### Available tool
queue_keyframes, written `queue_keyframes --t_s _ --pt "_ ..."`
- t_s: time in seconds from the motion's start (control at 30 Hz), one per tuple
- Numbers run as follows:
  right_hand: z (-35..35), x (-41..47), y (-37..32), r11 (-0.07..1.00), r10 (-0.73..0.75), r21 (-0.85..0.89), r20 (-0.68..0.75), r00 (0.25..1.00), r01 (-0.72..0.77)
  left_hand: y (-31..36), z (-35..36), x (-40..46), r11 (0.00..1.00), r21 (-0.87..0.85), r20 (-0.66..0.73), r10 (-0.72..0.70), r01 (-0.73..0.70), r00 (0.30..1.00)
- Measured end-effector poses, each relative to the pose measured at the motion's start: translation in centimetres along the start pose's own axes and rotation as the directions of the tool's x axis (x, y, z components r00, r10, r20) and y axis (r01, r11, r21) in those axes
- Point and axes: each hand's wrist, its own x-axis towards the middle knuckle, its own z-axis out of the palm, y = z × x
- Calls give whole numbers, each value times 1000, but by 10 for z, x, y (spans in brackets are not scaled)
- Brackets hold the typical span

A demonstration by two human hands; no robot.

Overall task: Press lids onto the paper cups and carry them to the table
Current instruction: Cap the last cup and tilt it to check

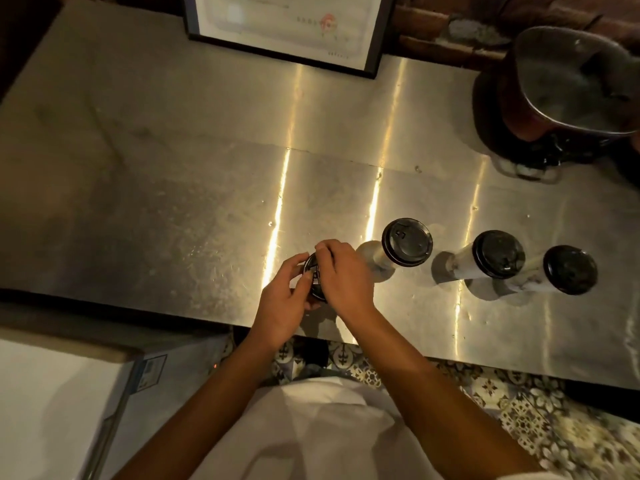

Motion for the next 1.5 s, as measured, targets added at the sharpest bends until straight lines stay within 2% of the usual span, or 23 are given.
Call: queue_keyframes --t_s 0.17,0.23,0.3,0.4,0.47,0.57,0.7,0.77,1.07,1.2,1.33,1.43,1.5 --pt "7 2 8 991 -65 -124 -94 993 53 -7 -3 1 1000 3 46 12 -12 999" --pt "6 3 7 983 -89 -166 -86 992 74 -7 -3 3 1000 11 69 22 -23 997" --pt "1 9 7 962 -113 -252 -27 993 103 -7 -3 4 1000 1 90 30 -30 995" --pt "-5 24 4 948 -5 -314 126 992 45 -6 -4 3 999 -4 96 38 -38 995" --pt "-1 33 2 939 33 -342 165 986 26 -6 -3 2 999 -13 98 33 -31 995" --pt "8 34 -4 901 16 -431 134 991 44 -9 -3 2 1000 -29 74 13 -11 997" --pt "7 22 9 874 -122 -475 -14 992 101 -16 5 -1 1000 10 111 14 -15 994" --pt "9 25 9 896 -109 -439 -71 991 67 -14 2 3 999 33 112 12 -16 994" --pt "10 28 9 922 -90 -383 -63 994 59 -8 -1 5 996 82 121 9 -19 993" --pt "7 33 5 914 -27 -404 45 999 42 0 2 4 999 31 104 -45 42 994" --pt "-13 36 -9 920 198 -380 244 949 -94 19 5 0 975 -134 48 -174 179 984" --pt "-30 27 -19 936 195 -341 289 937 -90 30 1 -4 965 -167 15 -201 201 979" --pt "-48 21 -29 955 163 -283 263 951 -85 40 -4 -4 978 -140 5 -157 156 988"
